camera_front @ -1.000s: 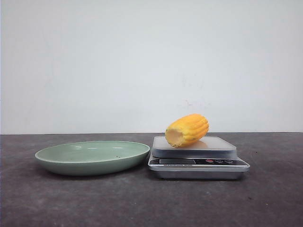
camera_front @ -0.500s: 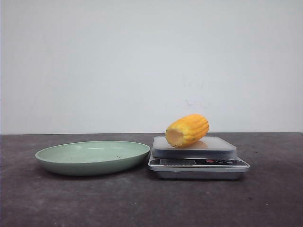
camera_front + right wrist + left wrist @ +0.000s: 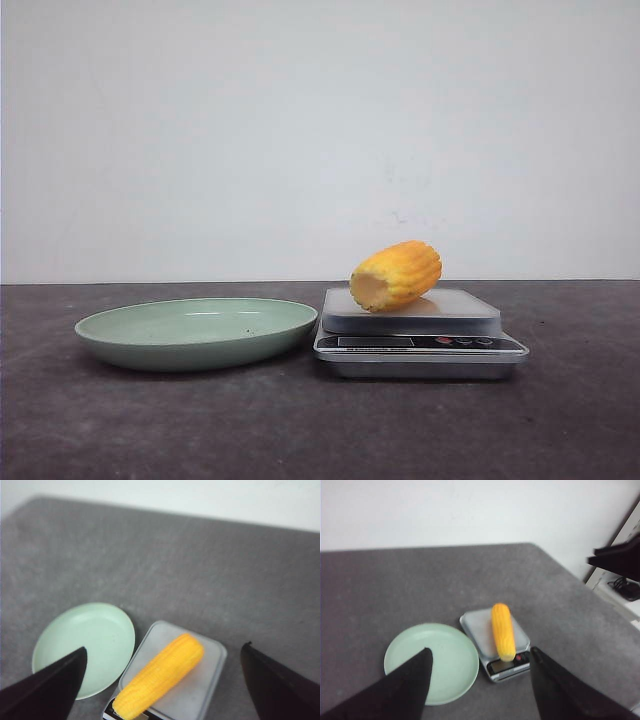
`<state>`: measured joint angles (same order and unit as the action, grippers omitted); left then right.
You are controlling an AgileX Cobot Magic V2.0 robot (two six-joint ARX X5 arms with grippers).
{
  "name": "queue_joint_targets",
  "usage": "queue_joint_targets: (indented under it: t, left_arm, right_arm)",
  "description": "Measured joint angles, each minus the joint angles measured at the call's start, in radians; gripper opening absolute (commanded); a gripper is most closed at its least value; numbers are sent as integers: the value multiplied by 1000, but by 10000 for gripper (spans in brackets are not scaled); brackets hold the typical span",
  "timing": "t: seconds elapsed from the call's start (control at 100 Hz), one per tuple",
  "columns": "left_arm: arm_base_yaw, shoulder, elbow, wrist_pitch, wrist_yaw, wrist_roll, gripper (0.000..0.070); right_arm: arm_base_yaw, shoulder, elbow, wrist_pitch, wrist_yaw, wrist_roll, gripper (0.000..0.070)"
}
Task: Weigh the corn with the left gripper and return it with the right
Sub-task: 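Lower the right gripper onto the corn cob and grasp it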
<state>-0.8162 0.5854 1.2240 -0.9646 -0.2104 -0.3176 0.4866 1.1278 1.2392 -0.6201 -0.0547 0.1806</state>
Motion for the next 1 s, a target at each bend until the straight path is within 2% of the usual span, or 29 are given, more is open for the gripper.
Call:
queue_joint_targets:
  t: [0.19,0.34,0.47,0.96,1.0]
  left_arm:
    - [0,0,-17,8,-7,0,366]
    - [0,-4,-17,3,-30,0,366]
    - [0,-4,-17,2,-31,0,366]
    - [0,-6,-17,-1,-51,0,366]
    - [0,-6,-17,-1,-51,0,366]
  right_arm:
    - [76,209,2,72,34,34,700]
    - [88,352,2,111,82,65,700]
    - [87,442,2,116,85,100,700]
    - [86,584,2,52,104,183,700]
    - [87,585,2,53,104,185,664]
